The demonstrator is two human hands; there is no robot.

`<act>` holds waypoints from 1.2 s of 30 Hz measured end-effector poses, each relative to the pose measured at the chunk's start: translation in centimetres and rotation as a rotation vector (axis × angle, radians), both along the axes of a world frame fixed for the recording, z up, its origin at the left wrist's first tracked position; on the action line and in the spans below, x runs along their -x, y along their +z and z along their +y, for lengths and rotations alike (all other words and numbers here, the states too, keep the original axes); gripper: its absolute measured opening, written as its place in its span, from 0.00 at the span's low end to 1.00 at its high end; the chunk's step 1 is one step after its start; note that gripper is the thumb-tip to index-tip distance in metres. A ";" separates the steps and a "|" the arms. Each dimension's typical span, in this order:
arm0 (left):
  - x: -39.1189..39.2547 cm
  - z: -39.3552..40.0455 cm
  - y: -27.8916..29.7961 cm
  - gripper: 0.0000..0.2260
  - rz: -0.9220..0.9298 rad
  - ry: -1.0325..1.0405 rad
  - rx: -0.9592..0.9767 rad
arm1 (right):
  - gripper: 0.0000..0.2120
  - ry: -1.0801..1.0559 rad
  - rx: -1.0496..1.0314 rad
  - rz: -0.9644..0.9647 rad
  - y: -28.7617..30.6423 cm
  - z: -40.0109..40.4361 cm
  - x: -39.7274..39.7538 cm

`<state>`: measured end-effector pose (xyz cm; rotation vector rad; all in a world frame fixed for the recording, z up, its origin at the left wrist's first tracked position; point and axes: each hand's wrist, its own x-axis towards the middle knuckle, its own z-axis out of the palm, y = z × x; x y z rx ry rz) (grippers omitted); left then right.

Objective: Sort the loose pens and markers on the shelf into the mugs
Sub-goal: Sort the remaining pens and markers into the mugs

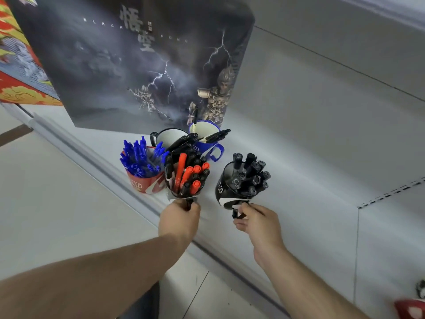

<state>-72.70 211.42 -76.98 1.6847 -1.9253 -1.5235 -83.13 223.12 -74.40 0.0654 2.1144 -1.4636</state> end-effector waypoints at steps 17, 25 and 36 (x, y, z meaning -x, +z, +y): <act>-1.7 -5.2 -1.2 0.08 0.027 -0.398 0.117 | 0.07 -0.124 0.136 -0.035 -0.3 -4.1 8.4; -1.4 -6.0 -1.2 0.09 0.043 -0.420 0.103 | 0.11 -0.092 0.073 0.012 -2.8 -11.0 11.6; -1.2 -7.1 -1.2 0.08 0.028 -0.483 0.090 | 0.08 -0.113 0.151 -0.169 -3.1 -14.9 12.7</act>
